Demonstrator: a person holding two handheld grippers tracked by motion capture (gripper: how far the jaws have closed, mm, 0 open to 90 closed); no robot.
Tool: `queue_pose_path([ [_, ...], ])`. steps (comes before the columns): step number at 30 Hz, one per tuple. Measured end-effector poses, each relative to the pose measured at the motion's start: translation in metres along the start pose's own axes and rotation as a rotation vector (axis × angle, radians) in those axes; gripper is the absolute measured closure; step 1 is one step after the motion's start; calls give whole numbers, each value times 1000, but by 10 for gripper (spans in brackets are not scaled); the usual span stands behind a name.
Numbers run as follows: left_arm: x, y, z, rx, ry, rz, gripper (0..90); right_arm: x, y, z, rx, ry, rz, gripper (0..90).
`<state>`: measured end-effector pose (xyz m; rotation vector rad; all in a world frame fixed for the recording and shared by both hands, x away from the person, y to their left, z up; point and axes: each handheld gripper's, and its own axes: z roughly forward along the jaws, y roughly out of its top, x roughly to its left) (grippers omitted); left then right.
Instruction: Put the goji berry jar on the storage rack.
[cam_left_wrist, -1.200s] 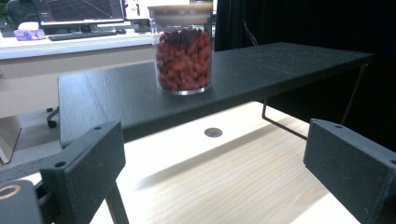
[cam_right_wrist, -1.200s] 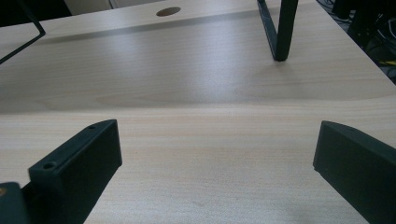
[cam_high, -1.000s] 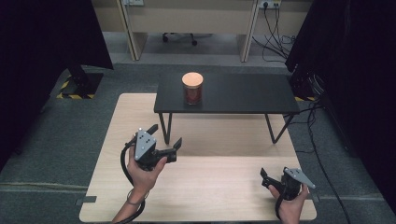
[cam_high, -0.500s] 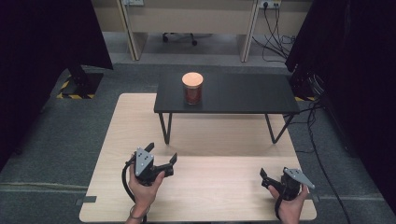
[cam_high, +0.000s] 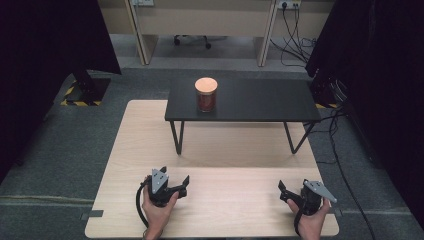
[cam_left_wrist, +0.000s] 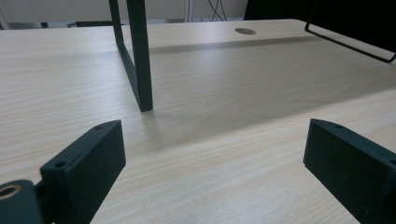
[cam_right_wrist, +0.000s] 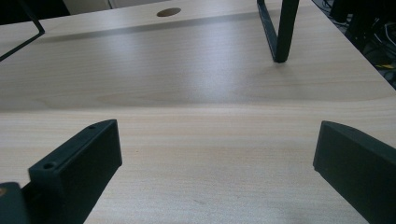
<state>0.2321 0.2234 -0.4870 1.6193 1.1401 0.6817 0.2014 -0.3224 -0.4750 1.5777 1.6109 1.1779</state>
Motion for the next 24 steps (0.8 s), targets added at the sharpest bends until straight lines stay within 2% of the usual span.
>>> queue_pose_path([
  [9,2,2,5,39,-14,-4,55,0,-1,-1,-4,0,3,11],
  [15,3,3,5,45,-16,-12,54,0,0,0,4,1,-9,11],
  [20,4,3,5,47,-18,-15,55,-1,0,0,3,3,7,11],
  [24,5,3,5,46,-20,-20,54,0,0,0,0,-3,2,11],
])
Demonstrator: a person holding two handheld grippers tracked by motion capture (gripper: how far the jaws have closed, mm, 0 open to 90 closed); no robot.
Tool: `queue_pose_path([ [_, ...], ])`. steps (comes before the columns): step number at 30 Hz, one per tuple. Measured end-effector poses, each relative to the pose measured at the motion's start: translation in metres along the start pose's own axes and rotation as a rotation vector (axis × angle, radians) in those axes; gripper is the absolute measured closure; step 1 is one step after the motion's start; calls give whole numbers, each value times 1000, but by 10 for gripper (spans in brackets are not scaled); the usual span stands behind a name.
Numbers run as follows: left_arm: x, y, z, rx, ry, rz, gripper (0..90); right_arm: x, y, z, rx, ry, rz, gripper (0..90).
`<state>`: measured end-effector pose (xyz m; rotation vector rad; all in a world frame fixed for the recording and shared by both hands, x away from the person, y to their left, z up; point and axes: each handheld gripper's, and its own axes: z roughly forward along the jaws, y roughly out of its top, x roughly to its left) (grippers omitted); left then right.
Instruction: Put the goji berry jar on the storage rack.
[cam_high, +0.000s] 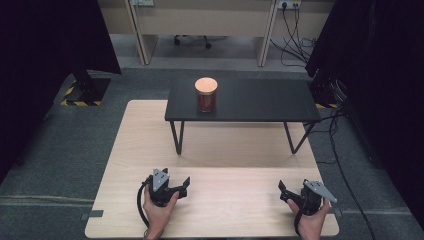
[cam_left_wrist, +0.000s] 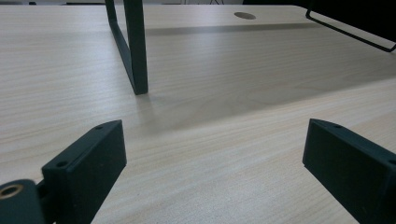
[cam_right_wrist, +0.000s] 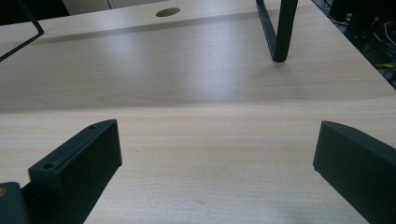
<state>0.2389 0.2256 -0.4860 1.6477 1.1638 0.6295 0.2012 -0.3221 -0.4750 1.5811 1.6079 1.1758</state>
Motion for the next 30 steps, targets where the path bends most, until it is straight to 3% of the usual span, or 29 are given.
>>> queue_pose_path([
  [30,-1,0,0,-2,-4,6,54,-1,0,0,0,1,7,11],
])
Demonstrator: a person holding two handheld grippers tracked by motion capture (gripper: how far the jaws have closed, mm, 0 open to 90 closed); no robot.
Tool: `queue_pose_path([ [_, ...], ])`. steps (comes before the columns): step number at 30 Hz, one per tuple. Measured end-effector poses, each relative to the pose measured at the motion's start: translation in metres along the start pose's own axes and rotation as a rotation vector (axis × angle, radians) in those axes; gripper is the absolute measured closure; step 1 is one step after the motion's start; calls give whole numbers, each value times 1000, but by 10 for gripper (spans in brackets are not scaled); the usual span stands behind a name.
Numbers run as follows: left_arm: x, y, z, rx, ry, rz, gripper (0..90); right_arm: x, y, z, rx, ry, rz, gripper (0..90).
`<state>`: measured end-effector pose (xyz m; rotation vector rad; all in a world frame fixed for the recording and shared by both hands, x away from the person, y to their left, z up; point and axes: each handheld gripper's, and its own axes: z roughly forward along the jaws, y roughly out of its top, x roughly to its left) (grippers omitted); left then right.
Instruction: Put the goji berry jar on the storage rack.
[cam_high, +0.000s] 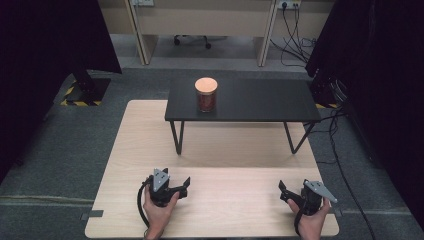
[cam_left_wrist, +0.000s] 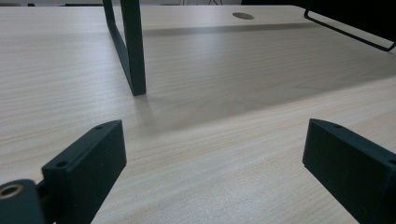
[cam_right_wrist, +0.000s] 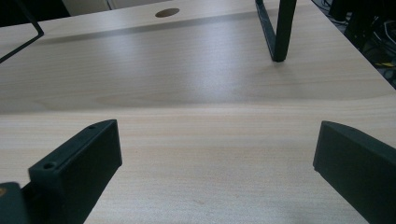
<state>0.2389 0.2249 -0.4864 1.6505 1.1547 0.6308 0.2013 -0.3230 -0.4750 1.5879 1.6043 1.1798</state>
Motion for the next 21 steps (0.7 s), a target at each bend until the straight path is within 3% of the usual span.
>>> queue_pose_path([
  [21,0,0,0,-2,-4,3,54,0,1,0,4,-1,0,11],
])
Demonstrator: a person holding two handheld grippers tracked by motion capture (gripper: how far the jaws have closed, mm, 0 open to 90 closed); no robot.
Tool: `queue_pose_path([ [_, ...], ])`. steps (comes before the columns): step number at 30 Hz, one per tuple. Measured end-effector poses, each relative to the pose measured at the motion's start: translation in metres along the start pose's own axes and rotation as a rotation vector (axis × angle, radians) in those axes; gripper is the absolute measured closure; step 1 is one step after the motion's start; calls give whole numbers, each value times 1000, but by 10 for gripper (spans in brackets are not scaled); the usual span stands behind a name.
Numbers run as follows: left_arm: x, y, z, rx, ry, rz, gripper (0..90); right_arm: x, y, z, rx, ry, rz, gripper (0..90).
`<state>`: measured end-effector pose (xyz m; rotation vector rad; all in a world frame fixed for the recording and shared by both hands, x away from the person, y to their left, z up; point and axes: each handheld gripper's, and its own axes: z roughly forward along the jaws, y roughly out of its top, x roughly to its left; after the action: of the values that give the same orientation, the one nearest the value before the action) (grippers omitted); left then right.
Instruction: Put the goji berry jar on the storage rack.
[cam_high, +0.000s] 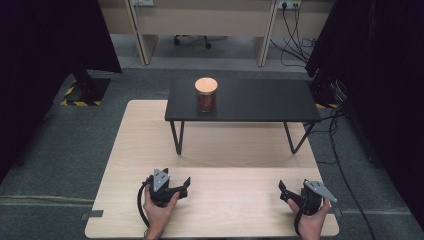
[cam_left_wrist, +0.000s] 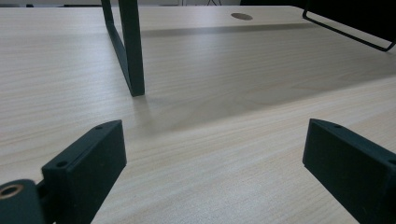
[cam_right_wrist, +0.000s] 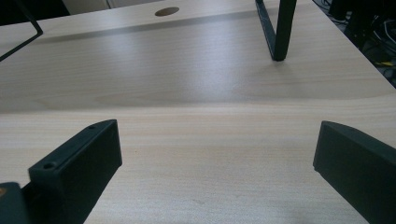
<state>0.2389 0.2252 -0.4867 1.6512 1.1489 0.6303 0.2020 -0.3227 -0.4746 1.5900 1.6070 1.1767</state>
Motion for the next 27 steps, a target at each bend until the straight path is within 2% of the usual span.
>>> queue_pose_path([
  [27,-1,0,0,2,2,11,54,-1,1,1,7,2,0,11],
])
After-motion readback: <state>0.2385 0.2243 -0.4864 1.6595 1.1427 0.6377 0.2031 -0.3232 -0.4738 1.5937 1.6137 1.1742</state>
